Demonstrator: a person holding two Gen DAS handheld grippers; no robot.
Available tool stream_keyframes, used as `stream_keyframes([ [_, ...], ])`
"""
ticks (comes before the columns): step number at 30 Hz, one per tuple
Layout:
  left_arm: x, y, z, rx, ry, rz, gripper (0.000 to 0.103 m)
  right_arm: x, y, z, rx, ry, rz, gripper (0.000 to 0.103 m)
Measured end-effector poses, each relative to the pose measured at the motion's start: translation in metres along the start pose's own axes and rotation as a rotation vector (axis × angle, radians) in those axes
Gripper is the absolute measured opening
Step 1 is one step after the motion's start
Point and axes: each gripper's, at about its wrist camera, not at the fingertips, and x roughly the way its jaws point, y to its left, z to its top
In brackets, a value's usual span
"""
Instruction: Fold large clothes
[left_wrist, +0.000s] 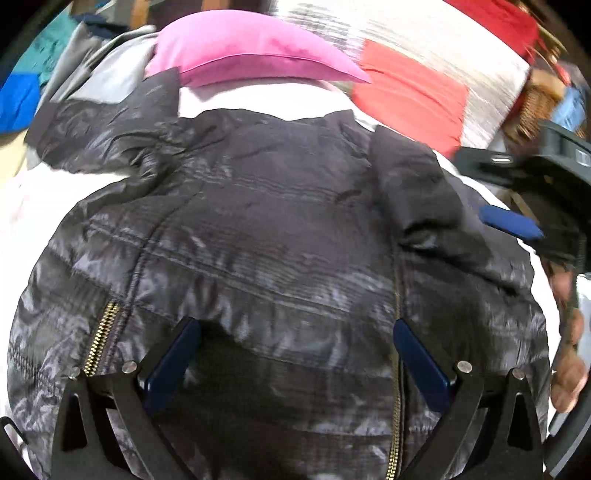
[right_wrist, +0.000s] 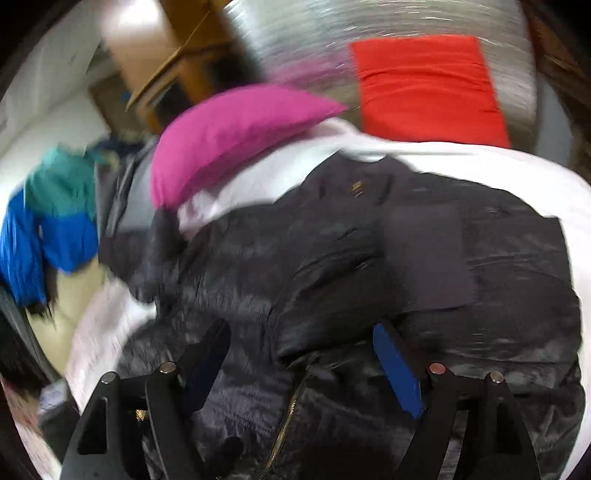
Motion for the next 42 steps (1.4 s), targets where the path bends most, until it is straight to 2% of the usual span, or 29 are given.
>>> stream_keyframes([
  [3,0.001,0.006,0.004,-0.042,0.001,0.000,0.103,-0.017,-0.038,0.010,0.207,-0.044,0.083,0.083],
  [6,0.002,0.007,0.004,-0.045,0.005,0.001,0.103,-0.010,-0.074,0.011,0.465,-0.050,0.177,0.083],
  [8,0.002,0.008,0.005,-0.049,0.001,0.003,0.103,0.000,-0.088,0.001,0.577,-0.047,0.209,0.083],
  [13,0.002,0.009,0.005,-0.055,0.002,0.001,0.103,0.014,-0.104,-0.006,0.664,-0.020,0.171,0.083],
  [17,0.001,0.011,0.005,-0.058,0.002,0.003,0.103,0.039,-0.109,0.002,0.656,-0.003,0.102,0.082],
  [18,0.001,0.011,0.005,-0.060,0.001,0.004,0.103,0.042,-0.112,0.002,0.656,0.005,0.075,0.069],
  [19,0.000,0.012,0.005,-0.062,0.000,0.004,0.103,0.046,-0.111,0.005,0.643,0.015,0.038,0.025],
  [20,0.000,0.014,0.006,-0.070,-0.003,0.007,0.103,0.046,-0.107,0.011,0.598,0.030,-0.022,0.011],
  [22,-0.004,0.019,0.007,-0.091,-0.012,0.017,0.103,0.039,-0.090,0.022,0.503,0.003,-0.078,0.012],
  [23,-0.006,0.022,0.007,-0.112,-0.021,0.028,0.103,0.031,-0.068,0.032,0.412,-0.036,-0.085,0.012],
  [26,-0.011,0.034,0.009,-0.170,-0.045,0.065,0.103,0.019,0.000,0.054,0.223,-0.099,0.019,0.012],
  [27,-0.012,0.037,0.008,-0.180,-0.049,0.073,0.103,0.019,0.023,0.057,0.176,-0.103,0.062,0.013],
  [29,-0.013,0.046,0.009,-0.213,-0.055,0.089,0.103,0.030,0.066,0.059,0.084,-0.064,0.180,0.024],
  [30,-0.013,0.048,0.009,-0.222,-0.057,0.095,0.103,0.039,0.082,0.056,0.045,-0.021,0.232,0.059],
  [31,-0.012,0.049,0.009,-0.227,-0.057,0.100,0.103,0.046,0.093,0.051,0.014,0.018,0.256,0.103],
  [34,-0.010,0.053,0.010,-0.235,-0.045,0.100,0.103,0.052,0.100,0.031,-0.032,0.037,0.219,0.103],
  [37,-0.012,0.054,0.011,-0.247,-0.052,0.095,0.103,0.026,0.057,0.014,0.118,-0.028,0.204,0.103],
  [42,-0.012,0.057,0.013,-0.260,-0.054,0.087,0.103,-0.026,-0.034,-0.010,0.310,-0.129,0.104,0.103],
])
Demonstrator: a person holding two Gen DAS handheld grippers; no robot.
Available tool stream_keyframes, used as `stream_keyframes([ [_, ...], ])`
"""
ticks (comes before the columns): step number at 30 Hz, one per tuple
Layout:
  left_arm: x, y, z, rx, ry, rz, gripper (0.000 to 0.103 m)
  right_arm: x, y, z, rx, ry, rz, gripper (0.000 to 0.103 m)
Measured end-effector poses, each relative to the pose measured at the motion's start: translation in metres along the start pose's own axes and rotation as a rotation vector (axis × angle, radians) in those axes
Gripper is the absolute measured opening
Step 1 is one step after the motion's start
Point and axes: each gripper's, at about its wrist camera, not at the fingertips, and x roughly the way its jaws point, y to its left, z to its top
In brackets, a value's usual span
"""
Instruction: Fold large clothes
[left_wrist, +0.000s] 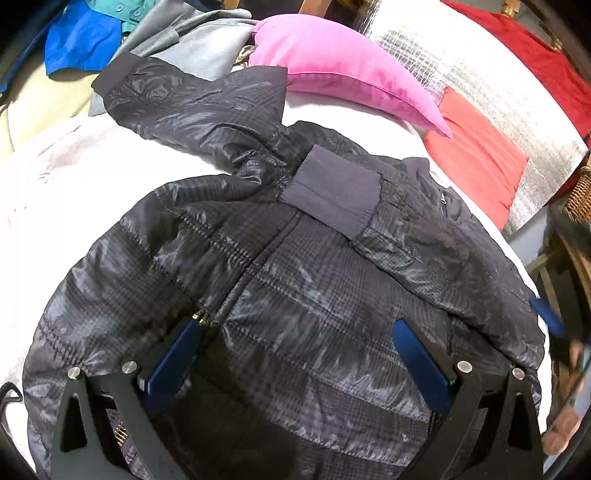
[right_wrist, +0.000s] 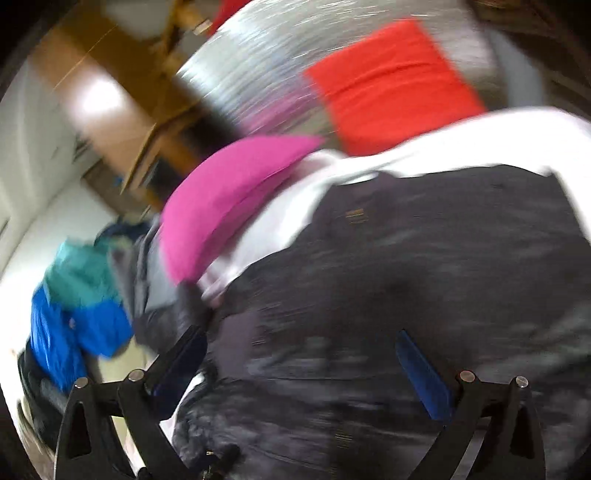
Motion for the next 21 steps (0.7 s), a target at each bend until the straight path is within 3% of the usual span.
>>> stream_keyframes([
  [7,0.001,0.001,0.002,-0.011,-0.012,-0.011,0.103,-0.061,-0.125,-0.021,0.404,-0.081,0.041,0.103],
  [10,0.000,0.002,0.006,-0.017,0.007,-0.072,0.103,-0.064,-0.157,-0.030,0.539,-0.099,0.085,0.100],
  [12,-0.001,0.004,0.011,-0.019,-0.006,-0.109,0.103,-0.062,-0.168,-0.029,0.579,-0.102,0.117,0.099],
  [15,0.006,0.004,0.028,-0.035,0.054,-0.157,0.103,-0.061,-0.173,-0.023,0.588,-0.105,0.121,0.096],
  [17,0.009,0.000,0.047,-0.036,0.047,-0.149,0.103,-0.059,-0.173,-0.022,0.576,-0.100,0.104,0.089],
  [18,0.011,-0.003,0.058,-0.028,0.031,-0.140,0.103,-0.055,-0.173,-0.021,0.574,-0.090,0.090,0.078],
  [19,0.013,-0.007,0.068,-0.017,0.011,-0.125,0.103,-0.053,-0.173,-0.021,0.573,-0.083,0.076,0.062],
  [21,0.031,-0.019,0.088,0.022,0.039,-0.086,0.100,-0.049,-0.177,-0.021,0.576,-0.056,0.045,0.044],
])
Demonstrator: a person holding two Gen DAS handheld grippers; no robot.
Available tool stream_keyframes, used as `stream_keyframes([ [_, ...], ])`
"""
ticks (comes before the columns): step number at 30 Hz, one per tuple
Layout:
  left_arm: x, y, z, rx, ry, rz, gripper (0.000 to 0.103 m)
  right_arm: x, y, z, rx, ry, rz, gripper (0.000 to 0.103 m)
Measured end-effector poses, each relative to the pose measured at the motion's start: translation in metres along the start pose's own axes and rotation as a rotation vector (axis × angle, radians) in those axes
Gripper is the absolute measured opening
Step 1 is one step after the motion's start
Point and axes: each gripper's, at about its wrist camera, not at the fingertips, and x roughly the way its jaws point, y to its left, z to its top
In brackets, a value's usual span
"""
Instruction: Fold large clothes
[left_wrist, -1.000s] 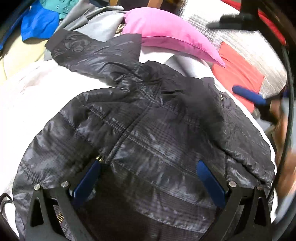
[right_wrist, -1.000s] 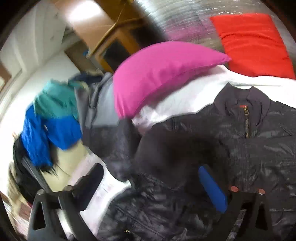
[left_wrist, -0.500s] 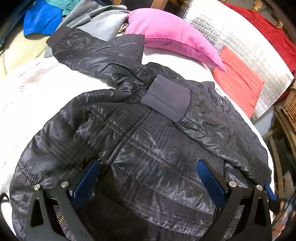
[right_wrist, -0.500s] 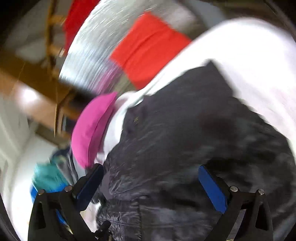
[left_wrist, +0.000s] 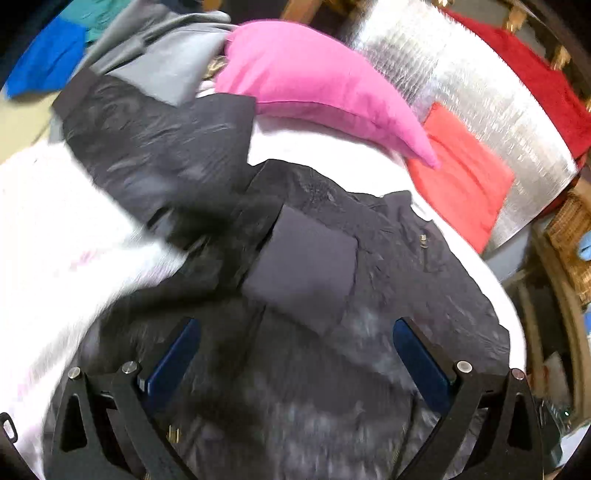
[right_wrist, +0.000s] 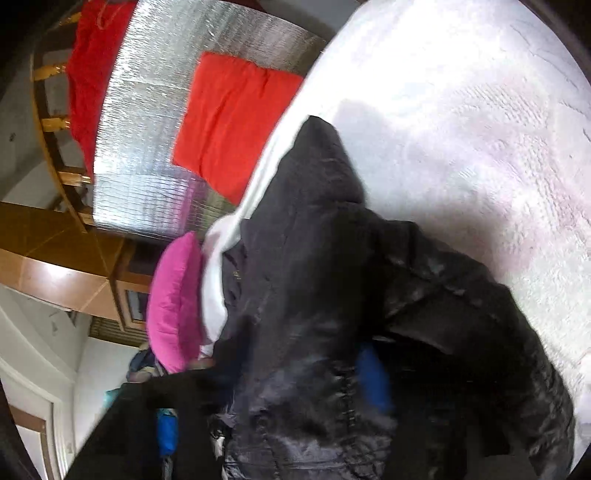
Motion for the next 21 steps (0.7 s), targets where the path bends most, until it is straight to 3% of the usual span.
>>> stream_keyframes([
  [1,0.013,-0.005,0.007,0.022,0.039,0.014,0.095,0.003,-0.002,-0.001,-0.001,0.005,-0.011,0.039],
  [2,0.035,-0.011,0.013,0.054,0.115,0.039,0.068,0.003,-0.003,-0.001,-0.008,0.010,-0.021,0.036],
  [3,0.047,-0.013,0.013,0.067,0.160,0.056,0.022,0.004,-0.004,-0.001,-0.019,0.014,-0.027,0.032],
  [4,0.061,-0.014,0.013,0.069,0.216,0.077,0.007,0.004,-0.003,-0.002,-0.034,0.017,-0.035,0.027],
  [5,0.068,-0.015,0.015,0.053,0.229,0.079,0.006,0.004,-0.001,-0.003,-0.056,0.020,-0.043,0.025],
  [7,0.061,-0.022,0.019,0.081,0.161,0.091,0.003,0.002,0.009,-0.005,-0.121,0.023,-0.058,0.020],
  [10,0.025,-0.033,0.029,0.121,-0.039,0.085,0.000,-0.006,0.032,-0.010,-0.268,0.005,-0.079,0.020],
  [11,0.020,-0.034,0.030,0.137,-0.114,0.157,0.000,-0.003,0.035,-0.011,-0.298,0.013,-0.093,0.020],
  [12,0.027,-0.031,0.029,0.139,-0.104,0.208,0.000,0.004,0.032,-0.010,-0.306,0.037,-0.140,0.022],
  [13,0.044,-0.027,0.027,0.142,-0.023,0.219,0.000,0.011,0.024,-0.008,-0.288,0.073,-0.178,0.035],
  [14,0.066,-0.022,0.020,0.161,0.101,0.229,0.000,0.016,0.010,-0.004,-0.233,0.118,-0.182,0.039],
  [15,0.070,-0.018,0.015,0.164,0.117,0.237,0.000,0.013,0.005,-0.003,-0.209,0.117,-0.140,0.043],
  [17,0.055,-0.013,0.010,0.142,0.037,0.250,0.000,-0.002,0.003,-0.001,-0.198,0.115,-0.078,0.067],
  [18,0.049,-0.012,0.009,0.128,0.019,0.253,0.005,-0.010,0.005,-0.003,-0.199,0.115,-0.048,0.079],
  [19,0.042,-0.012,0.009,0.110,0.005,0.245,0.011,-0.018,0.008,-0.004,-0.204,0.113,-0.029,0.081],
  [21,0.024,-0.019,0.006,0.092,-0.051,0.203,0.054,-0.038,0.018,-0.006,-0.254,0.106,-0.016,0.081],
])
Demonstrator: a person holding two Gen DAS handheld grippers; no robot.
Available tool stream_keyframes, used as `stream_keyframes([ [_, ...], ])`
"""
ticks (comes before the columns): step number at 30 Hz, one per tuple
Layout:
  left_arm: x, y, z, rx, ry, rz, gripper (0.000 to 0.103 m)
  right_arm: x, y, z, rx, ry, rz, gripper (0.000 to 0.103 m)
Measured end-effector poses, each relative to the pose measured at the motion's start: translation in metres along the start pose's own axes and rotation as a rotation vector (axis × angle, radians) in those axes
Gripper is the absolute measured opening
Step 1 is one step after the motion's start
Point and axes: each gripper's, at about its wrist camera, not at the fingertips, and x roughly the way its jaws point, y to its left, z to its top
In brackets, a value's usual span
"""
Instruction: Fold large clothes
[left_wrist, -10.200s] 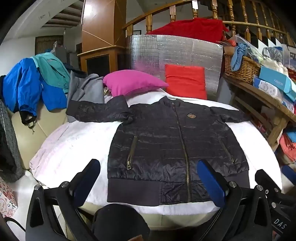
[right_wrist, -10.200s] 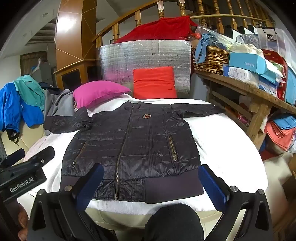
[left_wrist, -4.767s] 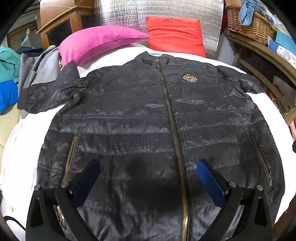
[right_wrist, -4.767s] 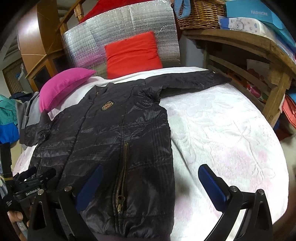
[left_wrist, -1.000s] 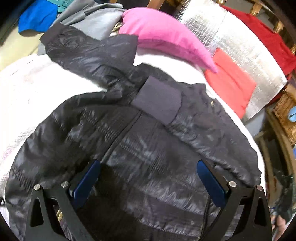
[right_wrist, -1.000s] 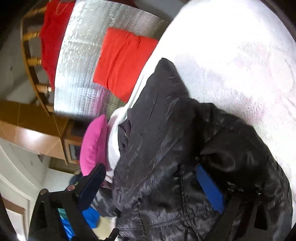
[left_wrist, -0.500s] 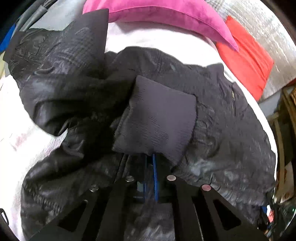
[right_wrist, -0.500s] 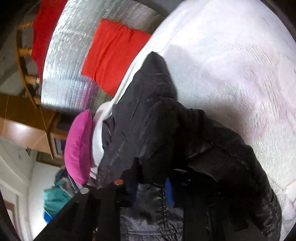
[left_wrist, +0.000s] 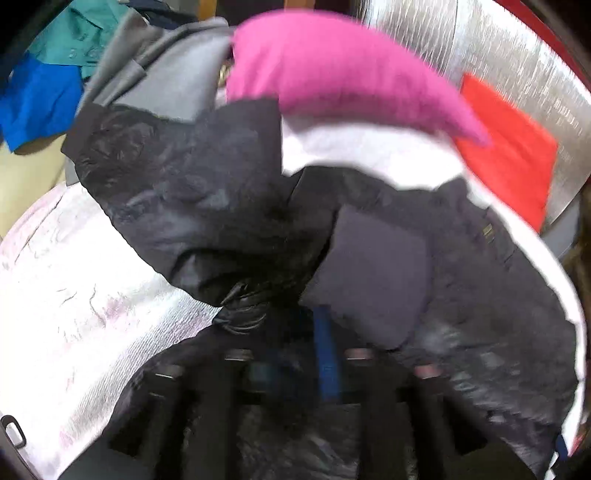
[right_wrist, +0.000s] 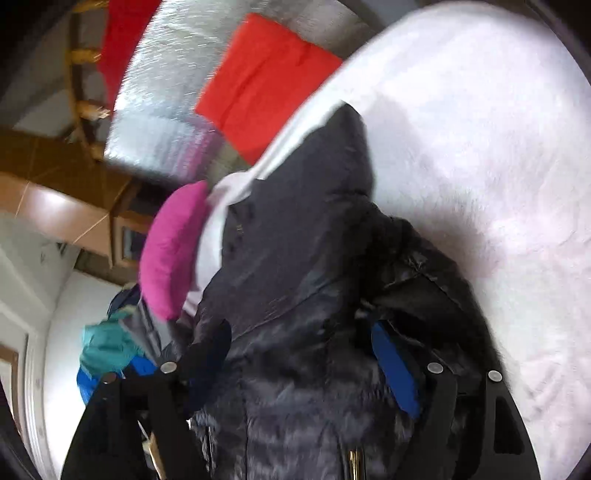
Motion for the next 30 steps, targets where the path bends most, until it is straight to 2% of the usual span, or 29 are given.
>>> stream_keyframes([
  [2,-0.013,-0.020,-0.002,0.065,-0.065,-0.011,0.073,-0.022,0.008,0.005,-0.046,-0.047,-0.005,0.081],
  [5,-0.017,-0.065,-0.011,0.240,-0.129,-0.030,0.073,-0.039,0.015,0.021,-0.080,-0.133,-0.056,0.081],
  [7,-0.009,-0.090,-0.011,0.303,-0.120,-0.045,0.073,-0.028,0.014,0.039,-0.104,-0.143,-0.126,0.081],
  [10,0.010,-0.113,-0.023,0.383,-0.100,-0.024,0.073,0.007,0.006,0.054,-0.124,-0.063,-0.191,0.080],
  [11,0.023,-0.120,-0.028,0.410,-0.072,-0.013,0.073,0.021,0.005,0.055,-0.152,-0.034,-0.215,0.079],
  [12,0.029,-0.122,-0.033,0.418,-0.057,-0.008,0.073,0.036,0.006,0.053,-0.208,0.003,-0.253,0.070],
  [13,0.037,-0.120,-0.036,0.424,-0.048,-0.005,0.074,0.047,0.006,0.050,-0.253,0.033,-0.286,0.037],
  [14,0.042,-0.119,-0.040,0.425,-0.065,-0.013,0.076,0.061,0.003,0.045,-0.287,0.086,-0.326,0.033],
  [16,0.037,-0.110,-0.042,0.414,-0.075,-0.028,0.077,0.062,0.007,0.043,-0.328,0.070,-0.352,0.029],
  [18,0.040,-0.109,-0.042,0.405,-0.069,-0.037,0.079,0.058,0.008,0.046,-0.311,0.030,-0.362,0.031],
  [20,0.042,-0.110,-0.041,0.402,-0.070,-0.038,0.079,0.049,0.006,0.053,-0.242,-0.028,-0.330,0.053],
  [21,0.038,-0.102,-0.043,0.400,-0.071,-0.042,0.079,0.044,0.004,0.055,-0.210,-0.050,-0.292,0.075],
  [22,0.036,-0.101,-0.044,0.397,-0.072,-0.046,0.079,0.041,0.003,0.060,-0.180,-0.075,-0.259,0.082],
  [23,0.034,-0.100,-0.044,0.394,-0.074,-0.049,0.079,0.040,0.003,0.065,-0.152,-0.101,-0.246,0.082],
  [26,0.038,-0.102,-0.044,0.394,-0.079,-0.048,0.080,0.055,-0.002,0.087,-0.100,-0.105,-0.245,0.080],
  [27,0.039,-0.103,-0.044,0.396,-0.081,-0.047,0.080,0.062,-0.003,0.094,-0.092,-0.100,-0.247,0.071],
  [28,0.039,-0.104,-0.044,0.396,-0.082,-0.047,0.080,0.073,-0.003,0.101,-0.093,-0.078,-0.247,0.034],
  [29,0.039,-0.103,-0.044,0.393,-0.083,-0.051,0.081,0.085,-0.002,0.108,-0.101,-0.041,-0.264,0.020],
  [30,0.039,-0.103,-0.044,0.392,-0.084,-0.053,0.081,0.092,0.001,0.112,-0.130,-0.034,-0.300,0.018],
])
